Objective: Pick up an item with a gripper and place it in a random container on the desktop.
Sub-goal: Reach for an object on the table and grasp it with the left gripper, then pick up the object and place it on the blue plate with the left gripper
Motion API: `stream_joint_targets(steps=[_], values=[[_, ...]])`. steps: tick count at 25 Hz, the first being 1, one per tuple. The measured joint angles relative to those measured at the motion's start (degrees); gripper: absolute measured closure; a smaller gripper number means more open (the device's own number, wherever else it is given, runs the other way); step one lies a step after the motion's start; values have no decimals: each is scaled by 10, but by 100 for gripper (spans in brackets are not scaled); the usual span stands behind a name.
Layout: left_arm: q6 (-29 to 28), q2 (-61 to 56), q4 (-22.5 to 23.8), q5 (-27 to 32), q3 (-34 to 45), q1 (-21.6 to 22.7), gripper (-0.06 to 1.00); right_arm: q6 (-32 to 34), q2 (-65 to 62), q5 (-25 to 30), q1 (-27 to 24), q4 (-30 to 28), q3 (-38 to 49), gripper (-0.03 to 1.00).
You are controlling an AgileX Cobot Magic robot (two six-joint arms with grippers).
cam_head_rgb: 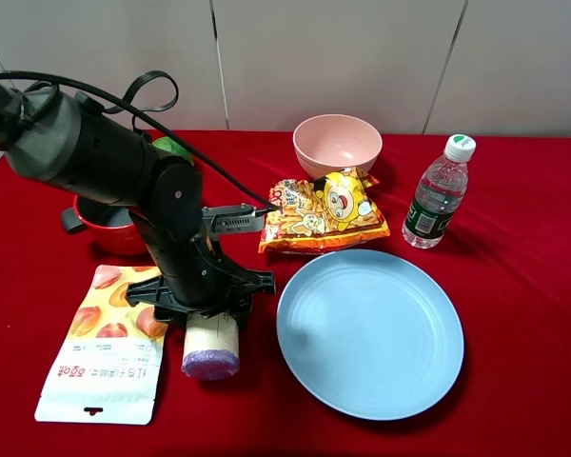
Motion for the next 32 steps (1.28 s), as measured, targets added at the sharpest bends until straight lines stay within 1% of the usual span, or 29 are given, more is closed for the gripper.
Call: stream_joint_targets(steps=[11,19,32], values=[[0,0,-2,-5,0,0,32,0,0,0,0,0,0,28],[0,-20,-14,-7,0,0,32,0,0,0,0,0,0,28],[1,-23,-16,52,-42,0,32,0,0,0,0,0,0,28]])
